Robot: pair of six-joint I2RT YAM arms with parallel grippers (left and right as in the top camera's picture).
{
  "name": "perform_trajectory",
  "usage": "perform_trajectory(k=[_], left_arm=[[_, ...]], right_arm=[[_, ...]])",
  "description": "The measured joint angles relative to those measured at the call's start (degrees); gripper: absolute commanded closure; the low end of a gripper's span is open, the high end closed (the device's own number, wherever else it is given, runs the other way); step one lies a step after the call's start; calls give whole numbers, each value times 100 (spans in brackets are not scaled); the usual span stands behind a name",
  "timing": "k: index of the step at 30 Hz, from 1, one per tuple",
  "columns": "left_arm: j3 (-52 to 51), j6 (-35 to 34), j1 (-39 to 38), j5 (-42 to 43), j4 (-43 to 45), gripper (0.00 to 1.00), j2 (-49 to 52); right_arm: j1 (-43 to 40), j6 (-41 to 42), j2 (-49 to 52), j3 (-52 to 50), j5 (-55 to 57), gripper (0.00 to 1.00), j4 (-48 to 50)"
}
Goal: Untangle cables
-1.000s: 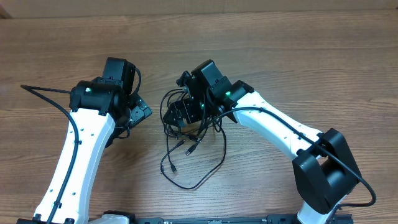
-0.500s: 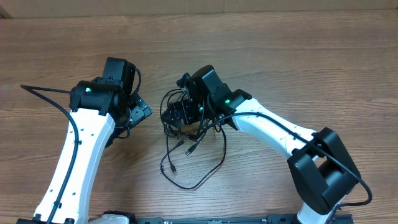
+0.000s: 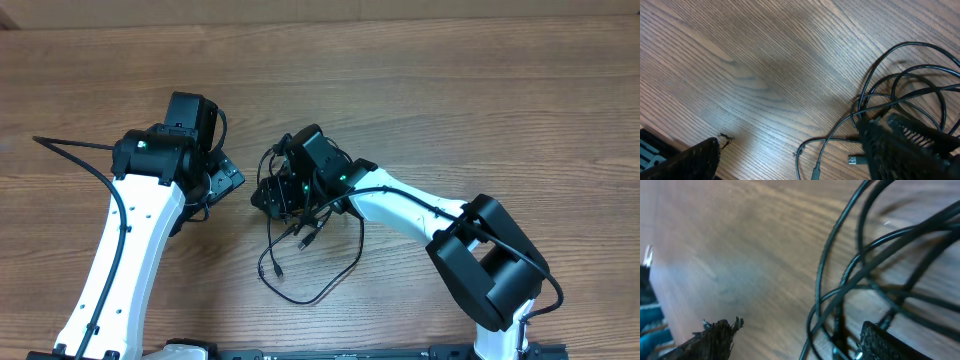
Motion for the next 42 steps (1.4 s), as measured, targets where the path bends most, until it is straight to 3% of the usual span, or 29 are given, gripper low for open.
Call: perform_trajectory(k=[7, 15, 24, 35, 42], left_arm=[[0, 0, 0, 0, 0, 0, 0], [0, 0, 0, 0, 0, 1, 0], [0, 0, 0, 0, 2, 0, 0], [0, 0, 0, 0, 13, 1, 0], [0, 0, 0, 0, 13, 0, 0]], right_arm=[[4, 127, 9, 0, 297, 20, 96], [118, 264, 280, 0, 404, 41, 415], [120, 297, 501, -2, 560, 96, 492], [79, 413, 501, 0, 201, 96, 470], [-507, 404, 210, 2, -612, 96, 162]])
